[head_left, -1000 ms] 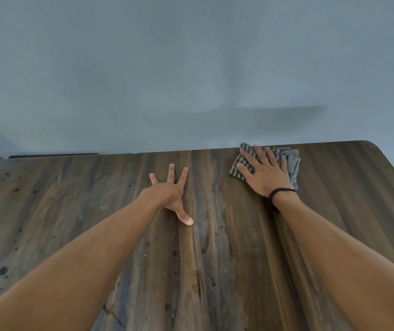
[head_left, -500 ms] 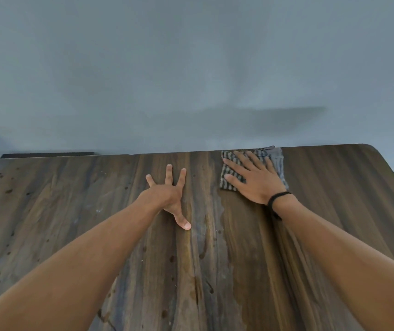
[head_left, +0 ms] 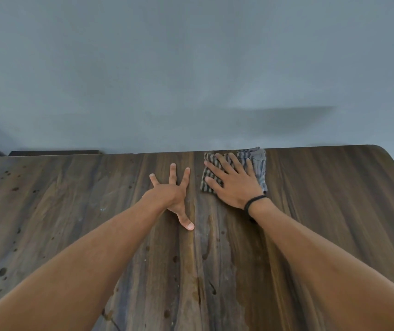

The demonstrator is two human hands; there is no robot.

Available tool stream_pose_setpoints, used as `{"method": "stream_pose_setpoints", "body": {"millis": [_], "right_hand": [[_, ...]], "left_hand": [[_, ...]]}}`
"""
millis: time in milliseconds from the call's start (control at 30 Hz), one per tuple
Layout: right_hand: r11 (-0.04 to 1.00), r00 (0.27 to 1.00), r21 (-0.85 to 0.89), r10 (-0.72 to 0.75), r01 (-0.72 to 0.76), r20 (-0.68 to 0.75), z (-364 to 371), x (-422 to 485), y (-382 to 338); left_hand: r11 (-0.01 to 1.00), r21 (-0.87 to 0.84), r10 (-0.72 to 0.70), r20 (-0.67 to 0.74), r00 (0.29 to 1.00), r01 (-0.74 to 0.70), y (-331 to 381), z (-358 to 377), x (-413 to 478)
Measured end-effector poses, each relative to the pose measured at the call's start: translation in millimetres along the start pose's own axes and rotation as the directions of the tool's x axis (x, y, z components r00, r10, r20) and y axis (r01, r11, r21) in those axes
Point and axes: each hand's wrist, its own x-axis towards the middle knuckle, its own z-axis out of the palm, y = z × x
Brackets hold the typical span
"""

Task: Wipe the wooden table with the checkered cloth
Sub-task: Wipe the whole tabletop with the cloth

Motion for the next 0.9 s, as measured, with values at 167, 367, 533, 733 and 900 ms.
{"method": "stream_pose_setpoints", "body": {"millis": [167, 367, 533, 733, 900], "right_hand": [[0.983, 0.985, 0.065, 0.173, -0.172, -0.010, -10.9, 13.4, 0.8], [1.000, 0.999, 0.010, 0.023, -0.023, 0.031, -13.6, 17.7, 17.5], [0.999, 0.999, 0.018, 0.048, -0.048, 0.006, -2.2, 14.0, -7.1], [0.986, 0.988, 0.056, 0.155, -0.154, -0.009, -7.1, 6.0, -1.2], [0.998, 0.998, -0.022, -0.063, 0.064, 0.030, -8.3, -9.8, 23.5]], "left_hand": [[0.999, -0.049, -0.011, 0.023, 1.000, 0.013, -3.0, -1.6, 1.4], [0.999, -0.051, -0.006, 0.018, 1.000, 0.007, -2.7, -0.3, 1.8], [0.999, -0.036, -0.002, 0.018, 1.000, 0.003, -2.6, 0.3, 4.1], [0.999, -0.053, -0.005, 0.018, 1.000, 0.006, -3.4, -0.2, 4.9], [0.999, -0.050, 0.003, 0.013, 1.000, -0.003, -4.5, 1.8, 6.5]]}}
